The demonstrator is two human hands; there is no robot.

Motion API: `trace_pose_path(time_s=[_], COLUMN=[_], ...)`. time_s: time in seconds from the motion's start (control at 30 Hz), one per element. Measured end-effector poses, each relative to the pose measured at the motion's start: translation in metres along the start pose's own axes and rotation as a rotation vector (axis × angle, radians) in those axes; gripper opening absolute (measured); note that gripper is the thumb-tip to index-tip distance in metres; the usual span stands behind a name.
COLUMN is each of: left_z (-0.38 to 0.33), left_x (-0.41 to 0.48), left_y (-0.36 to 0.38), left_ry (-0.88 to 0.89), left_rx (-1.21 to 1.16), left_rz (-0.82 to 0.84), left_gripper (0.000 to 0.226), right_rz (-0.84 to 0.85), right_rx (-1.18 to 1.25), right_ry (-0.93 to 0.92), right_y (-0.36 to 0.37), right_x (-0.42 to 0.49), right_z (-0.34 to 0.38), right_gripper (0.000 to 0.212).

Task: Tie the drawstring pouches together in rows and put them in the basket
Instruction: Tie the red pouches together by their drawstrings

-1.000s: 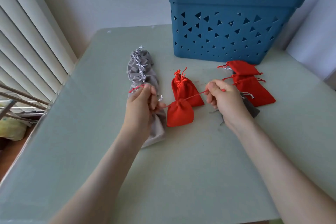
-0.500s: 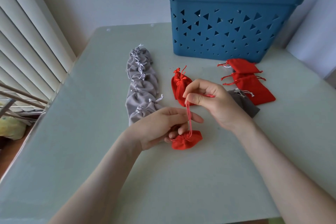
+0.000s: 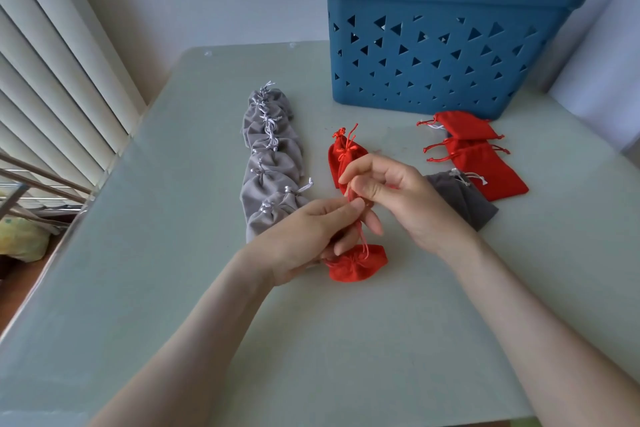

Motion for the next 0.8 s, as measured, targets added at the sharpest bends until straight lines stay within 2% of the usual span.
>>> trace_pose_path(time_s=[0.27, 0.33, 0.4, 0.5, 0.6, 0.7, 0.8], left_z=[0.001, 0.002, 0.003, 0.001, -0.001, -0.003, -0.002], left_x=[0.004, 0.006, 0.008, 0.008, 0.007, 0.006, 0.005], left_y=[-0.007, -0.009, -0.012, -0.016, -0.020, -0.023, -0.026], left_ry=[-0.012, 0.029, 0.080, 0.140, 0.157, 0.156, 0.173], left_rx=[-0.115, -0.141, -0.183, -0.212, -0.168, -0.174, -0.187], left_rz=[-0.201, -0.262, -0.313, -0.379, -0.436, -0.443, -0.393], left_gripper=[0.039, 0.037, 0.037, 0.032, 0.028, 0.024, 0.026], right_rz=[-0.068, -0.099, -0.113, -0.087, -0.029, 0.042, 0.004], right_rx=[0.047, 0.124, 0.167, 0.062, 0.086, 0.048, 0.078], right_ry=[-0.016, -0.013, -0.005, 0.085, 0.162, 0.191, 0.200], right_y=[-0.006, -0.006, -0.005, 0.002, 0.006, 0.006, 0.002], right_x=[0.002, 0.002, 0.001, -0.001, -0.001, 0.001, 0.004], right_z=[-0.001, -0.001, -0.003, -0.008, -0.015, -0.014, -0.015], right_gripper=[0.019, 0.032, 0.055, 0.078, 0.066, 0.044, 0.030])
Point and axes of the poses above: each hand's wrist, its own x-axis towards the middle knuckle, its own y-axis out of the palm, z = x × y, the point moved 2 cm from there along x, towards the middle knuckle, and after that the axes turned 7 degrees about x, right-handed, at the moved point
